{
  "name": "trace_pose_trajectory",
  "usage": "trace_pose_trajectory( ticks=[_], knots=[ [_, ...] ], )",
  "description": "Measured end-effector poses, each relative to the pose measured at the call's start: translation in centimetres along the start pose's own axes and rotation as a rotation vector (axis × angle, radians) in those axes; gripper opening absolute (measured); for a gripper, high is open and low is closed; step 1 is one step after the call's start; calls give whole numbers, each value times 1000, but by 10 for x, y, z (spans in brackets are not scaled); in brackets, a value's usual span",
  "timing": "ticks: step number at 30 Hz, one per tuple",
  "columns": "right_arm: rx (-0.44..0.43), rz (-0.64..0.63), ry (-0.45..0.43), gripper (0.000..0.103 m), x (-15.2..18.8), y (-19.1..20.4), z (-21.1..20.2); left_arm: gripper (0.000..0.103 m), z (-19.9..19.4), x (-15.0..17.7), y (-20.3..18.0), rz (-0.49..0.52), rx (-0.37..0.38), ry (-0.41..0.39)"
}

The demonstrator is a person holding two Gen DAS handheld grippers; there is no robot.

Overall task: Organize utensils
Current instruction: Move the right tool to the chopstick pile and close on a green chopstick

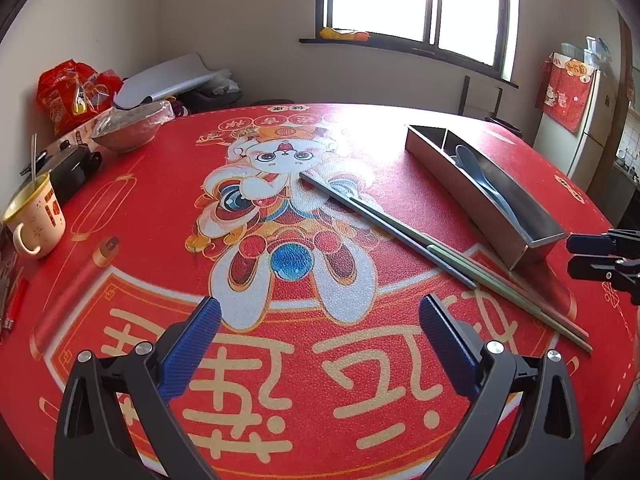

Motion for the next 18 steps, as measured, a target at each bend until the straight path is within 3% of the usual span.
trace_pose_trajectory(
  ticks=[7, 18],
  knots=[
    [32, -74, 87, 35, 11, 27, 24, 97, -1, 1, 2, -12, 32, -8],
    [37, -126, 140, 24, 12, 43, 44, 97, 7, 4, 13, -73, 7, 34]
  ],
)
Point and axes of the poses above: each gripper's, at about its wrist camera, not at the fingertips, and z roughly the way its jaws point, y to its left, x to its underside, the point moved 1 cm from there along z, roughly the way its jaws point, and after that the axes turned 7 degrees about -y, right-handed, at the moved point
